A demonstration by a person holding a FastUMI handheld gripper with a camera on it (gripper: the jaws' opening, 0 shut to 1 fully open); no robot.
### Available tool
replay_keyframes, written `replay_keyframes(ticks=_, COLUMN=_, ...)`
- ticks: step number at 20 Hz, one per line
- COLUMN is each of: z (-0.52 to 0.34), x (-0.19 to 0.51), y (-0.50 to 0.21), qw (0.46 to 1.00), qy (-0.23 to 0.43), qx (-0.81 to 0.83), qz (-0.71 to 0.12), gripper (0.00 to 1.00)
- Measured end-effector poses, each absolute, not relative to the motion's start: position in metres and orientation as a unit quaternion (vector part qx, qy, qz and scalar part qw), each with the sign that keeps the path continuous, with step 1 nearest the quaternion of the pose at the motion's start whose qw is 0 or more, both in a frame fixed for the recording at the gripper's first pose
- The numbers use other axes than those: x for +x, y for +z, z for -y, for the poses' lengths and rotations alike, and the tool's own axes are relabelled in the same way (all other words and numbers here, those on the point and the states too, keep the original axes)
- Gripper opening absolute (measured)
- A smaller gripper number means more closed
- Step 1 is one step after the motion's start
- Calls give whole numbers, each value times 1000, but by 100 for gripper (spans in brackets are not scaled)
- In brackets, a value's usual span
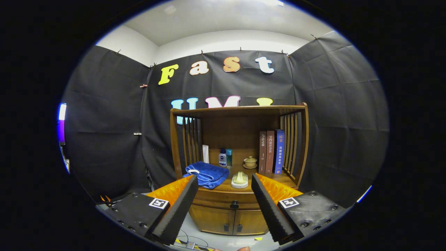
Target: Pull open the drawer, take out the items inside it, and place them on the countertop above the cabinet.
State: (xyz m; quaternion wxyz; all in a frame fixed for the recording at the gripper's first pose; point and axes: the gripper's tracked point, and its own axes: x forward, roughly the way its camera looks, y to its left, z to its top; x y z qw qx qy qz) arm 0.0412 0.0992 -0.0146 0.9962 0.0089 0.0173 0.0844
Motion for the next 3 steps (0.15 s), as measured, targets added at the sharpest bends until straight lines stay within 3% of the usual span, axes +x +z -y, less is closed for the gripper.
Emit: replay_keyframes(ticks=3, z=-101, x=41, y=-14, qw=996, qy=86, qx=9, qz=-16, gripper=99)
